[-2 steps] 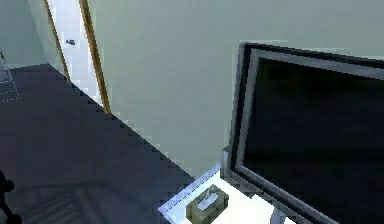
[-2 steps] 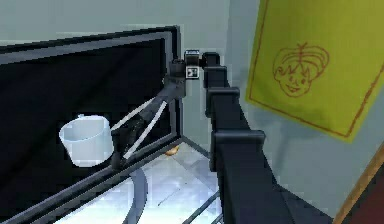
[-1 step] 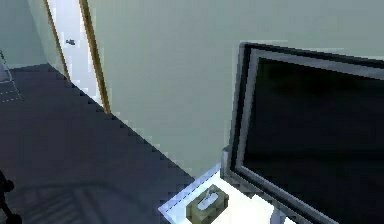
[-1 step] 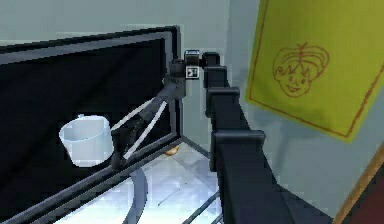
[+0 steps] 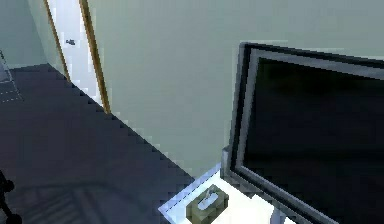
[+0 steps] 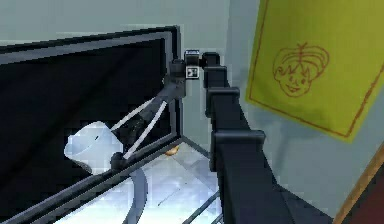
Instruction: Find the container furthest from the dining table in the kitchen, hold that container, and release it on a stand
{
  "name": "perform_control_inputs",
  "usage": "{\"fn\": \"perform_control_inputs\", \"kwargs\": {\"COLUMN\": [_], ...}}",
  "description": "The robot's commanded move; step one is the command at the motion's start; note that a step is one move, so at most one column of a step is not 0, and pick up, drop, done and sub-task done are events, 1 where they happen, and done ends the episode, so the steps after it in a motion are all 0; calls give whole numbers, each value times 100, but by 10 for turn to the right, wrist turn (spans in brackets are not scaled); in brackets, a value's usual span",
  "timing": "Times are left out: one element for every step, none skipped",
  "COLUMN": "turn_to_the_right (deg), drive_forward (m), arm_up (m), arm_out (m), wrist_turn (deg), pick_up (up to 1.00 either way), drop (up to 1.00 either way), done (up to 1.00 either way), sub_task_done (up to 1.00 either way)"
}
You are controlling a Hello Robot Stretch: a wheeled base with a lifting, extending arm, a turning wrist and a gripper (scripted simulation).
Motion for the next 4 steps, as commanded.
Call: {"fn": "perform_control_inputs", "kwargs": {"turn_to_the_right": [0,0,-180,-30], "drive_forward": [0,0,0,0], "arm_up": [0,0,0,0], "arm_out": [-10,-28,0,0], "wrist_turn": [0,0,0,0], "pick_up": [0,0,0,0], "drop": [0,0,0,0], "done": [0,0,0,0], "sub_task_done": [0,0,0,0]}}
